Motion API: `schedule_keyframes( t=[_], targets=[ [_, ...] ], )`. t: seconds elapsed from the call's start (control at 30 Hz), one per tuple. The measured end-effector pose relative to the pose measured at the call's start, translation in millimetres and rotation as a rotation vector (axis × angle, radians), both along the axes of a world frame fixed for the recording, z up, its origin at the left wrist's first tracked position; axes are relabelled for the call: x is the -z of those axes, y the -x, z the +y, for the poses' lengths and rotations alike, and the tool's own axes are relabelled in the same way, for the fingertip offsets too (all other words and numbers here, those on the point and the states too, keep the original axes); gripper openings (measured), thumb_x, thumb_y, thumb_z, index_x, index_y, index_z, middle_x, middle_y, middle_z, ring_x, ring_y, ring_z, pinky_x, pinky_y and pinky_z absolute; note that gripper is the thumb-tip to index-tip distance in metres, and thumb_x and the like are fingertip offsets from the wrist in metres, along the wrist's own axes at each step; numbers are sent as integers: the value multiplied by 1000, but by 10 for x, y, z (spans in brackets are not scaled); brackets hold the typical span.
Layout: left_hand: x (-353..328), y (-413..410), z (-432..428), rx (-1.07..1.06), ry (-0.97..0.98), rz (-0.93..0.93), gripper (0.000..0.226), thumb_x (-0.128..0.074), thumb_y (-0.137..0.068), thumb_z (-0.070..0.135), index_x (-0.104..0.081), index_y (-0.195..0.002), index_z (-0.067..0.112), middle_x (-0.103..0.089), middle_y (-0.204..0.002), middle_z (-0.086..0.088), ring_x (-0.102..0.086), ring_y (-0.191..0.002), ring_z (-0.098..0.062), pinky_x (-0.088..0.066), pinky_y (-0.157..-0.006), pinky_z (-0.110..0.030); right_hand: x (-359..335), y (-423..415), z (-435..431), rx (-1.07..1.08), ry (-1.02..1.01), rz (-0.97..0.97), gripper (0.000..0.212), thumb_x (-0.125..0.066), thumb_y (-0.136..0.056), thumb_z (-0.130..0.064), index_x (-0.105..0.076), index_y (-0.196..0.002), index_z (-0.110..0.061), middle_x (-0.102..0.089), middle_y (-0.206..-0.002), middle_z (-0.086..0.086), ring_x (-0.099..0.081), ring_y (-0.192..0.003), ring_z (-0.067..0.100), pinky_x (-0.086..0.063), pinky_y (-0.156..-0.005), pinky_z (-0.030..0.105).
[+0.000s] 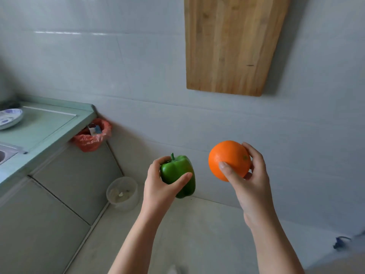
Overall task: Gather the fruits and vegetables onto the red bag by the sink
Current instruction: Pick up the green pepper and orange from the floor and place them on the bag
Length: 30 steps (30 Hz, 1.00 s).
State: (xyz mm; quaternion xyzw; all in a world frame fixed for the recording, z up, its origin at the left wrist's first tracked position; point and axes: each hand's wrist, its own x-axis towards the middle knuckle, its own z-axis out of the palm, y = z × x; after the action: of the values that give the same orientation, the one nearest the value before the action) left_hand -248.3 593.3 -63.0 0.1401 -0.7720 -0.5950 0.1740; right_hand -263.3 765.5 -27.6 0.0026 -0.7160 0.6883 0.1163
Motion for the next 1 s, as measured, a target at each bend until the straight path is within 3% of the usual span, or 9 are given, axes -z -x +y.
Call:
schedule_keyframes(
  t=[0.13,0.23,0.37,0.43,0.5,0.63,0.83,1.0],
  targets=[
    [-63,-347,-365,-112,40,19,55,-84,-60,29,-54,-105,35,-57,-106,10,-55,-95,-8,-51,-76,-31,-84,-98,-383,-159,-37,11,60,-78,-68,-29,-45,-115,-42,-47,-120,-15,-53,-105,15,-48,-85,36],
    [-159,-585,-621,-181,41,34,57,-83,-56,35,-53,-104,36,-57,-106,10,-56,-94,-8,-51,-76,-31,-129,-150,-726,-268,-80,26,60,-70,-58,-42,-45,-112,-46,-48,-121,-14,-54,-106,17,-49,-89,41],
    [-320,-985,-1134,-319,44,72,55,-84,-59,31,-54,-104,34,-57,-107,7,-56,-95,-8,-48,-73,-22,-282,-286,-1326,-437,-157,81,69,-69,-53,-53,-44,-116,-45,-47,-125,-7,-55,-105,19,-50,-82,36],
    [-386,-1172,-1401,-365,44,86,55,-84,-58,31,-54,-103,36,-57,-106,8,-56,-94,-7,-48,-71,-18,-385,-374,-1631,-506,-192,120,71,-69,-54,-52,-43,-120,-42,-46,-126,-6,-54,-105,20,-50,-83,36],
    [-458,-1374,-1681,-419,45,103,56,-82,-53,36,-54,-102,37,-57,-106,9,-56,-95,-8,-49,-75,-24,-470,-462,-1974,-575,-212,154,69,-67,-57,-47,-41,-120,-42,-45,-126,-5,-53,-105,19,-49,-82,33],
    [-574,-1886,-2301,-528,54,128,61,-79,-47,45,-54,-102,37,-59,-105,8,-58,-94,-11,-52,-81,-33,-613,-790,-2808,-741,-187,220,64,-67,-58,-44,-39,-115,-49,-45,-122,-8,-54,-102,13,-44,-72,17],
    [-616,-2853,-3290,-739,7,145,65,-77,-37,54,-52,-97,43,-62,-96,14,-60,-81,4,-49,-72,-18,-651,-1552,-4066,-1019,-137,252,62,-72,-55,-49,-42,-109,-54,-44,-119,-19,-52,-106,8,-45,-85,23],
    [-586,-3564,-3913,-903,17,145,76,-79,-47,42,-48,-115,30,-58,-109,8,-57,-96,-6,-50,-83,-28,-595,-2120,-4885,-1223,-140,197,67,-72,-57,-45,-41,-116,-52,-43,-125,-11,-54,-107,14,-47,-83,24]
  ],
)
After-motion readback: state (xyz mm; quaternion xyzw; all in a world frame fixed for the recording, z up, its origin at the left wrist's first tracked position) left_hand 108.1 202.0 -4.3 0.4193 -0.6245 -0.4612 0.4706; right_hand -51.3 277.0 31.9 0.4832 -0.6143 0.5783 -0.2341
